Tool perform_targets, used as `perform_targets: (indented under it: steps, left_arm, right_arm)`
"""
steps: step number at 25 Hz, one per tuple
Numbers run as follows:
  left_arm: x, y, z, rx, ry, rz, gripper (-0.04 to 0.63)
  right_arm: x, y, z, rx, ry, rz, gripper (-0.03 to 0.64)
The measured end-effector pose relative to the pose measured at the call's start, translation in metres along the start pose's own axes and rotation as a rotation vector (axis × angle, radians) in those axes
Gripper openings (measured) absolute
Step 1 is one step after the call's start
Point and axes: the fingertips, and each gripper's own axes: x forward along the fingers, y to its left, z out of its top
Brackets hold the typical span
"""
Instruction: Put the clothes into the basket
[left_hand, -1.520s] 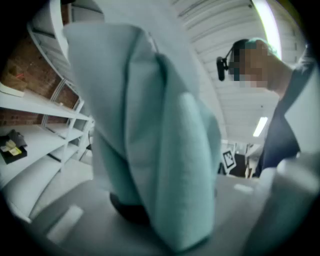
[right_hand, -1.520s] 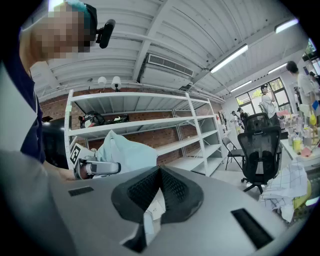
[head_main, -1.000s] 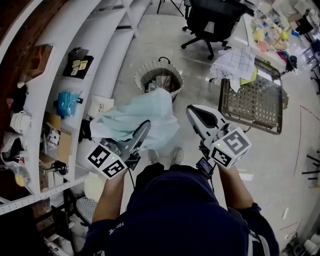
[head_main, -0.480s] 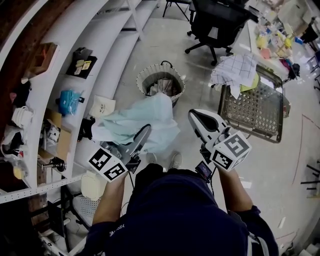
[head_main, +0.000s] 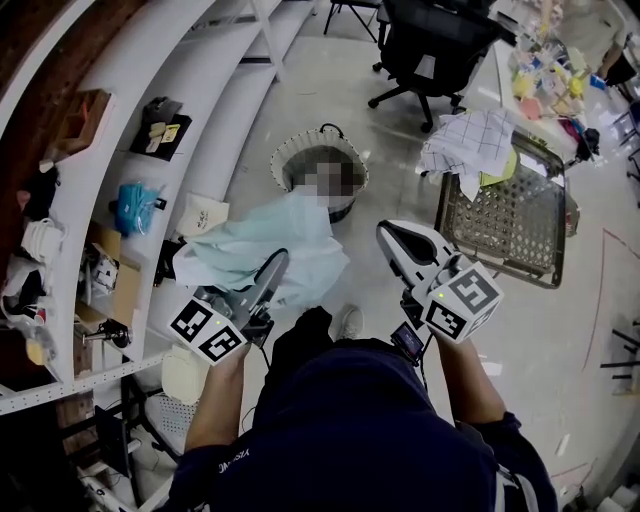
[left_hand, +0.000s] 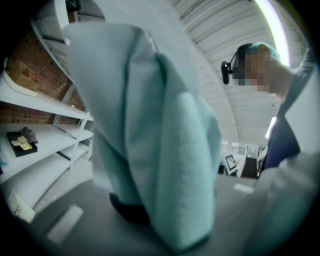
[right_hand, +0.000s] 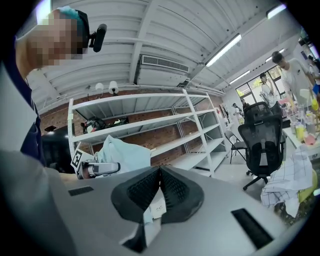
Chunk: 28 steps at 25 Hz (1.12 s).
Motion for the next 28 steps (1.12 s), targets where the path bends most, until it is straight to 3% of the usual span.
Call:
perform_targets:
  steps: [7, 28]
  left_arm:
    - [0.015, 0.032, 0.008, -0.011, 0.0, -0.013, 0.109]
    - [0.065, 0.195, 0.071, -0.031, 0.015, -0.095, 0.109]
  right_arm:
    - [0.029, -0.017, 0.003, 0.008, 0.016, -0.009, 0.008]
    - [0.181, -0.069, 0.037, 0.02, 0.04, -0.097, 0.008]
